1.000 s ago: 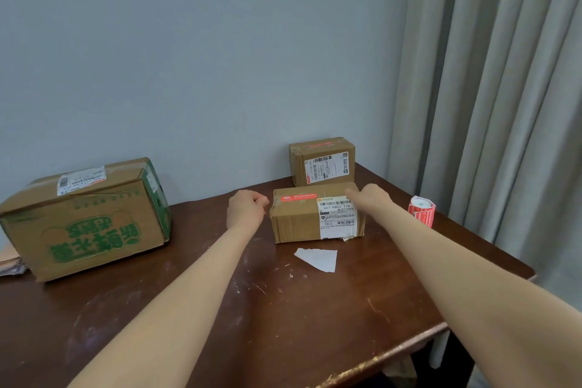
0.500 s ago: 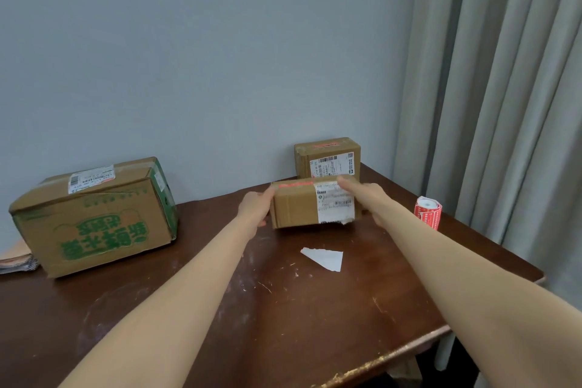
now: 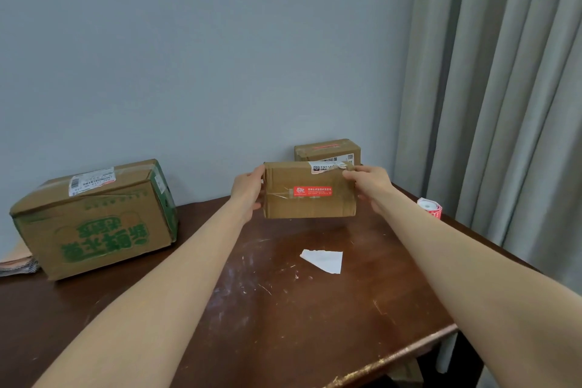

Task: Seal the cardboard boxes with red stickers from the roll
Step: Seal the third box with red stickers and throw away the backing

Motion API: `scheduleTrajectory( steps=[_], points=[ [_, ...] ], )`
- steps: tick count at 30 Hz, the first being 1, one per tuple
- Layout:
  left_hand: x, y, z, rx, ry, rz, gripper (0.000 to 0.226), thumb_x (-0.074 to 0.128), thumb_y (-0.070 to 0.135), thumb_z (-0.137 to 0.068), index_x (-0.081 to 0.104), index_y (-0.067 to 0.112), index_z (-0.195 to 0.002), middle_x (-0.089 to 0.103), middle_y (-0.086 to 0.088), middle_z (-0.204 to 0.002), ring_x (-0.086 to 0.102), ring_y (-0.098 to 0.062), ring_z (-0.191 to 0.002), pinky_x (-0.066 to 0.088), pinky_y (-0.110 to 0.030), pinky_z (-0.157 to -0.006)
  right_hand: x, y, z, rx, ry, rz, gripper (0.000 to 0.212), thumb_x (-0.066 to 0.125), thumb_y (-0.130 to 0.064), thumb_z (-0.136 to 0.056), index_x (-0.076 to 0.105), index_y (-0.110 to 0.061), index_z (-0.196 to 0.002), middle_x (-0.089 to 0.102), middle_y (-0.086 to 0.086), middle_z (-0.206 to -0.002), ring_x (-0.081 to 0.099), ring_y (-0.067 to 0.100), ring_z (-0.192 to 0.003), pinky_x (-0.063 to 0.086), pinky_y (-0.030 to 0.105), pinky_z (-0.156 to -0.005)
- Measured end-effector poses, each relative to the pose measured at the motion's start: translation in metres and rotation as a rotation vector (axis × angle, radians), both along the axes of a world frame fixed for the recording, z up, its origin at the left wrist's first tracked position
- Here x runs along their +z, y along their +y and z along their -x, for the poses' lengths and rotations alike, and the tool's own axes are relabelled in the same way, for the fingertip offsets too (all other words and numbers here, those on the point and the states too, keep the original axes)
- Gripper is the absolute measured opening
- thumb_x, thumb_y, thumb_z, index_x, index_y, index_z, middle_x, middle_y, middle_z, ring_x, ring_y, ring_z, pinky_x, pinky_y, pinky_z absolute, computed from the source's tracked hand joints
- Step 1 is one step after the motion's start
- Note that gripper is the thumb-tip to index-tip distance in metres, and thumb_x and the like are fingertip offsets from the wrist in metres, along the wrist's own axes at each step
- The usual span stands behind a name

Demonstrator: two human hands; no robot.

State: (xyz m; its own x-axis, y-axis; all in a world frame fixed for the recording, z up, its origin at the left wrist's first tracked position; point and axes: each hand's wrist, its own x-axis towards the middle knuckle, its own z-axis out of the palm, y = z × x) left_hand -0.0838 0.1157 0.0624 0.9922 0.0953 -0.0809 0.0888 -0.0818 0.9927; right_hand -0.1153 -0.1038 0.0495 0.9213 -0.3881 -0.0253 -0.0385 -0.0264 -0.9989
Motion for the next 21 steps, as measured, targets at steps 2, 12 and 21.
scheduleTrajectory(
  steps=[2, 12, 21],
  points=[
    [0.000, -0.001, 0.001, -0.005, 0.011, -0.006, 0.027, 0.046, 0.036, -0.098, 0.056, 0.012, -0.103, 0.061, -0.007, -0.100, 0.058, -0.023, -0.094, 0.043, -0.035, -0.077, -0.002, -0.001, -0.004, -0.027, -0.007, -0.018, 0.039, 0.065, -0.013, -0.089, 0.061, -0.007, -0.128, 0.065, 0.008, -0.120, 0.060, 0.019, -0.102, 0.049, 0.030, -0.083],
    [-0.017, 0.000, -0.011, 0.002, -0.108, -0.333, 0.103, 0.085, 0.056, -0.048, 0.041, 0.024, -0.136, 0.052, -0.004, -0.131, 0.055, -0.026, -0.115, 0.051, -0.045, -0.093, -0.008, 0.010, -0.021, -0.080, -0.008, -0.056, 0.009, 0.068, -0.011, -0.085, 0.067, -0.012, -0.094, 0.062, -0.001, -0.079, 0.061, 0.020, -0.085, 0.049, 0.031, -0.075],
    [-0.027, 0.003, -0.017, 0.149, -0.229, -0.481, 0.083, 0.083, 0.036, -0.070, 0.037, 0.020, -0.138, 0.055, -0.003, -0.132, 0.055, -0.027, -0.117, 0.048, -0.046, -0.096, -0.011, 0.022, -0.034, -0.076, 0.000, -0.062, 0.037, 0.070, -0.020, -0.085, 0.062, -0.009, -0.119, 0.063, 0.002, -0.098, 0.060, 0.019, -0.094, 0.049, 0.031, -0.079]
  ],
)
